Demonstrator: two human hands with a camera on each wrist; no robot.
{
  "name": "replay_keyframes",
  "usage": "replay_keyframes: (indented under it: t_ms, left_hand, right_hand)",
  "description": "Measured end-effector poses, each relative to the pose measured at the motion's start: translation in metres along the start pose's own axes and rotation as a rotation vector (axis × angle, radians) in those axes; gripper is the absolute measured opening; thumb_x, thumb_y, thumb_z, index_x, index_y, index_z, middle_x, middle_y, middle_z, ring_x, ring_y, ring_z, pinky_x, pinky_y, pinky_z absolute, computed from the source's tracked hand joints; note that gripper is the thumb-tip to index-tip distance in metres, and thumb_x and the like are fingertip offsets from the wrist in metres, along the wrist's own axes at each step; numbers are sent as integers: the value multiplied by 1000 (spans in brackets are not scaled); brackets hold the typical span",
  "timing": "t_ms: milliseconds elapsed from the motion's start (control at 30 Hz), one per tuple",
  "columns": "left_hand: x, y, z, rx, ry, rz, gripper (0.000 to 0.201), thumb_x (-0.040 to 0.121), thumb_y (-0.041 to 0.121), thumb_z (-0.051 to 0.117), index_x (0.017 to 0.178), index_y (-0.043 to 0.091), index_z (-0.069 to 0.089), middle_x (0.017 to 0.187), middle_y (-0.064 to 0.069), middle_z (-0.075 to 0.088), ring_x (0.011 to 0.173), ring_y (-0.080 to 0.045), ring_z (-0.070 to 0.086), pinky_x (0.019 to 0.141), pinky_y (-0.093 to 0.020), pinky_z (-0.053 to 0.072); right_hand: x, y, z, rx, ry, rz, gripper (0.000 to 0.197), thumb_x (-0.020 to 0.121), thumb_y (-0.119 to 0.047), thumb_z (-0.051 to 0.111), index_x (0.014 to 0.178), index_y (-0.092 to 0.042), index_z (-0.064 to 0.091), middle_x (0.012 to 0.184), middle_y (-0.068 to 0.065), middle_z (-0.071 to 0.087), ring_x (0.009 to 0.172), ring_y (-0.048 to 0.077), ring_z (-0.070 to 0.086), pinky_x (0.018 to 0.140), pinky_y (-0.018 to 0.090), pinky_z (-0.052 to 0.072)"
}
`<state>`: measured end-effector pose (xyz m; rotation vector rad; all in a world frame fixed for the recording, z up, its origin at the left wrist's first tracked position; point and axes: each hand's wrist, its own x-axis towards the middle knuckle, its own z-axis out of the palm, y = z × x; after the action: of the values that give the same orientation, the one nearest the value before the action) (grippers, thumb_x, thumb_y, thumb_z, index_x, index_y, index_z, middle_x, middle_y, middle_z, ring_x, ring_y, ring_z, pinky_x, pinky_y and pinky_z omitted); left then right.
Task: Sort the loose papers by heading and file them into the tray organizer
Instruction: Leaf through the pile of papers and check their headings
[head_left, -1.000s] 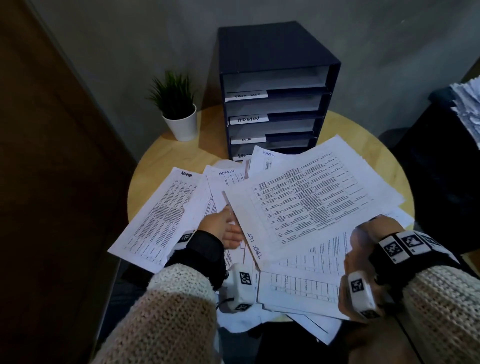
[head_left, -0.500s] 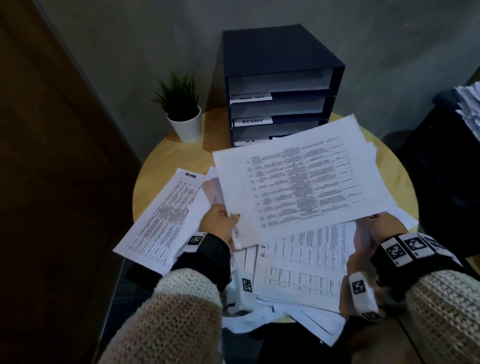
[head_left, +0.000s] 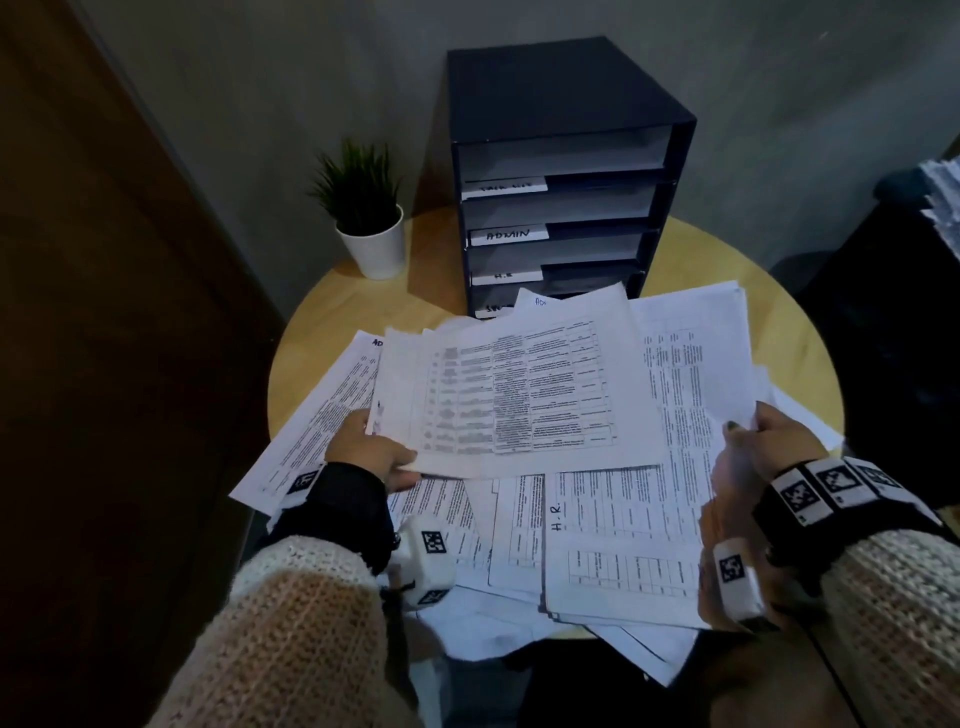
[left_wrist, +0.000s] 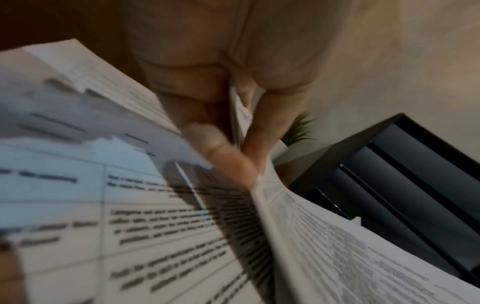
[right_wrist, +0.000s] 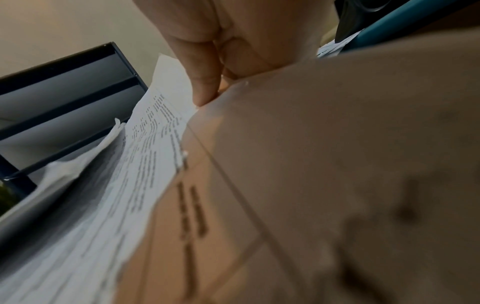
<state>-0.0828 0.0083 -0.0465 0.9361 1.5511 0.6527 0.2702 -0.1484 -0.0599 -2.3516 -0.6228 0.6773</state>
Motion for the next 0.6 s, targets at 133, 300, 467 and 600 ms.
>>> replay_keyframes:
  t_ms: [133, 300, 467, 600]
  left_hand:
    - [10, 9, -3, -156, 210, 341, 21, 82, 3, 69, 96, 15, 60, 73, 6, 70, 67, -20, 63, 66, -31, 54]
    - [20, 1, 7, -203, 43, 168, 23, 80, 23, 73, 99, 14, 66, 96, -4, 70, 86, -28, 69, 86, -45, 55]
    - [2, 14, 23, 66, 360, 192, 39, 94, 19, 57, 131, 7, 49, 125, -11, 58, 112, -36, 56, 93, -39, 45]
    - [-11, 45, 0, -108, 520, 408, 34, 93, 16, 52, 127, 8, 54, 123, -13, 61, 115, -32, 55, 95, -37, 44]
  right_hand:
    - [1, 1, 0, 28, -3, -3, 25, 93, -14, 52, 112, 0, 57, 110, 25, 62, 99, 32, 57, 81, 31, 35]
    - [-1, -1, -1, -32, -36, -38, 20, 93, -19, 52, 109, -10, 59, 98, 14, 59, 93, 27, 55, 80, 27, 34]
    - [2, 1, 0, -31, -36, -51, 26, 93, -18, 52, 115, -7, 60, 105, 21, 63, 87, 26, 53, 80, 28, 36]
    - [5, 2, -3, -86, -42, -41, 29, 93, -15, 51, 113, 7, 55, 110, 31, 59, 92, 35, 55, 74, 28, 32]
